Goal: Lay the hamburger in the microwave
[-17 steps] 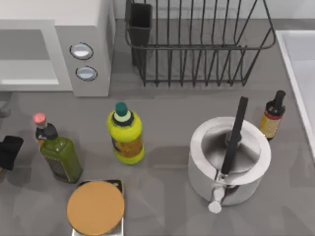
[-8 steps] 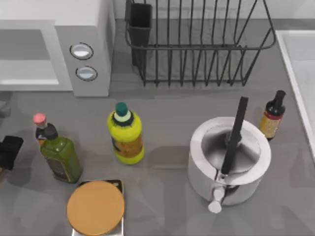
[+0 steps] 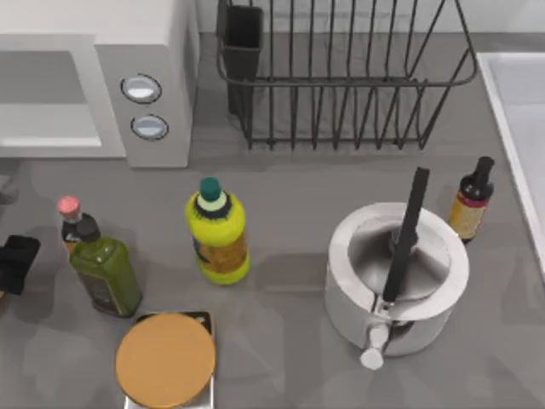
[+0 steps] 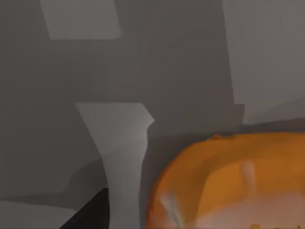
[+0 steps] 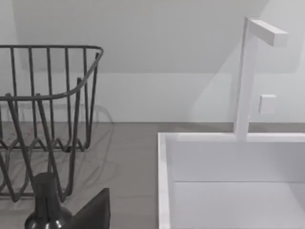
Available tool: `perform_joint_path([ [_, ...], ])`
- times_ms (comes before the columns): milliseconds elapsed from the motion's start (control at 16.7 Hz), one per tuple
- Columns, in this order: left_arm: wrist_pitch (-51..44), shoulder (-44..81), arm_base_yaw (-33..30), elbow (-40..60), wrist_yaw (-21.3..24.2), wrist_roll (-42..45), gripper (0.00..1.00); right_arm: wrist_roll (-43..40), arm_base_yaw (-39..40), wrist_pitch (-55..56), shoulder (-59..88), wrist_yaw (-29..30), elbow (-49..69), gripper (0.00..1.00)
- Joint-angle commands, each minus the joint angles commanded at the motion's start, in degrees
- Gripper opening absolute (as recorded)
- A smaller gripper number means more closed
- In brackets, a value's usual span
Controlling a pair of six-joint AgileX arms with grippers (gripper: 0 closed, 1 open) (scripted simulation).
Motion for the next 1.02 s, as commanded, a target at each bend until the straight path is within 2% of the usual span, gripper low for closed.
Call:
perform_joint_path([
  [360, 0.00, 0.00, 0.00, 0.00, 0.00, 0.00, 0.00, 0.00, 0.00, 0.00, 0.00, 0.00, 0.00, 1.00],
  [540, -3.63, -3.94, 0.05, 1.70, 0.37, 0.06, 0.00, 0.00, 0.00, 0.00, 0.00, 0.00, 0.00, 1.00],
  [1020, -22.00, -10.38, -0.16, 12.52, 0.34, -0.12, 0.00, 0.00, 0.00, 0.00, 0.00, 0.00, 0.00, 1.00],
])
